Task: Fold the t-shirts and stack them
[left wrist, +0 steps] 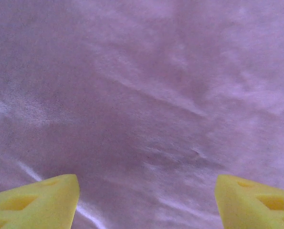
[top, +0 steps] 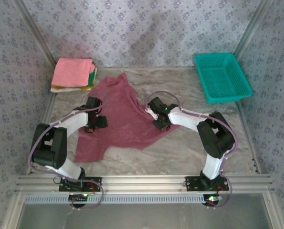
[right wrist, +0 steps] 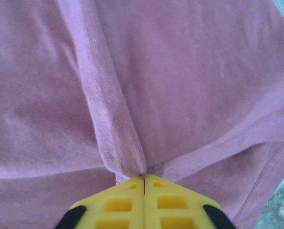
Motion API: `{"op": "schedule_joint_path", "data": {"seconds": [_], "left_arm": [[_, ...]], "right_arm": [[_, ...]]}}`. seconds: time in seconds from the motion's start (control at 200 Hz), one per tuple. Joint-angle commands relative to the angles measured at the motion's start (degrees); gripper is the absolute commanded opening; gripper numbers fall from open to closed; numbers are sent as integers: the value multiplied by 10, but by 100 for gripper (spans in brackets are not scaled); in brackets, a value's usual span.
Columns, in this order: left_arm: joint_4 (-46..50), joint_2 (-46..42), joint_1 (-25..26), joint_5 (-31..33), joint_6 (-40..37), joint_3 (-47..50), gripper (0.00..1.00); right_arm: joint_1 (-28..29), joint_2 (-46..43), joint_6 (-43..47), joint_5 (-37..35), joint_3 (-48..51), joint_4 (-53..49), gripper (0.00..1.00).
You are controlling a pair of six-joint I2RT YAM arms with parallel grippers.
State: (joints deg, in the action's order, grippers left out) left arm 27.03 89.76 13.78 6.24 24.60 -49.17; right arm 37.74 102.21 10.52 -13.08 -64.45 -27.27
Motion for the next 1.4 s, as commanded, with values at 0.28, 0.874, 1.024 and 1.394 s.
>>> {"op": "schedule_joint_path", "data": {"seconds": [0.28, 0.874, 1.024, 1.394], "left_arm": [[-19, 20, -17, 0, 1, 5, 74], [-18, 3, -18, 34, -25, -69, 76], [-19, 27, -19, 50, -29, -91, 77], [5, 47, -22, 52, -34, -125, 83]], "right_arm": [[-54, -35, -22, 29, -68, -9, 0], [-235, 132, -51, 27, -369, 42, 0], [-263, 264, -59, 26, -555, -8, 0], [-299, 414, -93, -12, -886, -102, 86]]}}
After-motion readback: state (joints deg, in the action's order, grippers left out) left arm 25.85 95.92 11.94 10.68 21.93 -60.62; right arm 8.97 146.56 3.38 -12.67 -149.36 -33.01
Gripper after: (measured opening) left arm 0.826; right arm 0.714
